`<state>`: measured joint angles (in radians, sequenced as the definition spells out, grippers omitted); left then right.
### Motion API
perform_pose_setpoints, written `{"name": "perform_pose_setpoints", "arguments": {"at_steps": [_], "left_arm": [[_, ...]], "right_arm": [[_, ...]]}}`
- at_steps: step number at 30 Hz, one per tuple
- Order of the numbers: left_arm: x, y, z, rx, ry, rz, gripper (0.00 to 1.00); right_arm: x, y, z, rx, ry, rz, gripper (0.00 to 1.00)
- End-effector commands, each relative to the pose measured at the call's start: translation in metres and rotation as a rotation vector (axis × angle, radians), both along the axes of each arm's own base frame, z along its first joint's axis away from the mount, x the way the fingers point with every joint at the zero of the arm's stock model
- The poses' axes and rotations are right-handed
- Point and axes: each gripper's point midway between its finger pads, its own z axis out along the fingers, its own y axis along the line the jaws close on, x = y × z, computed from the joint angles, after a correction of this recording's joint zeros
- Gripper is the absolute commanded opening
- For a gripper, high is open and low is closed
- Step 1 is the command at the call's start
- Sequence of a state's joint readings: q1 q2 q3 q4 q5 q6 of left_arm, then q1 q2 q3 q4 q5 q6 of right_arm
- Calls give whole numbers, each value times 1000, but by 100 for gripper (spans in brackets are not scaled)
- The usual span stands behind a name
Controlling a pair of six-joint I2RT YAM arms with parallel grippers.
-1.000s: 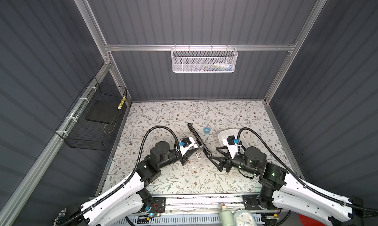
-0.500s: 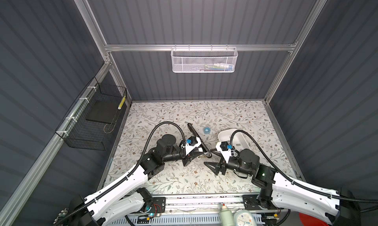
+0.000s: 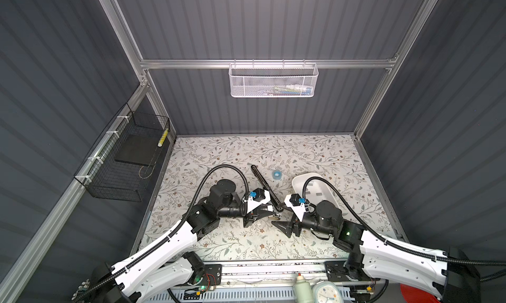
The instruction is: Load the staples into the stapler
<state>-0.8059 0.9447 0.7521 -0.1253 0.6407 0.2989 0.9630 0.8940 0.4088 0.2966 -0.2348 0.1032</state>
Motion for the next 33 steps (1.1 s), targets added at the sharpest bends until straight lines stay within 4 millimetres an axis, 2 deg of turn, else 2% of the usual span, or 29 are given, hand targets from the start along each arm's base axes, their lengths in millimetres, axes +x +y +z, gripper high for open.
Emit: {"name": "perform_pose_setpoints", "arguments": {"at_steps": [1,11,21,27,28,29,30,33], "left_arm": [[-14,-2,18,-41,-31,-92,0],[-18,-4,14,-38,-22,-133,0],[-18,-4,13,-41,-27,-132,0],[-15,-2,13,-41,-44,-105,0],[-11,-2,12,-40,-45,-77,8],[-4,-1,12,-42,-44,-28,22],[5,1,11,-45,-48,34,32],[29,12,8,-61,-70,211,49]], "right_arm": [[-6,9,22,62,-36,60,82],[-23,16,28,108,-10,163,74],[-25,22,28,118,13,190,54],[-20,19,29,135,9,150,34],[-17,17,29,135,11,129,31],[-13,16,28,135,14,99,28],[-2,13,26,127,18,35,25],[14,8,19,113,45,-68,13]]}}
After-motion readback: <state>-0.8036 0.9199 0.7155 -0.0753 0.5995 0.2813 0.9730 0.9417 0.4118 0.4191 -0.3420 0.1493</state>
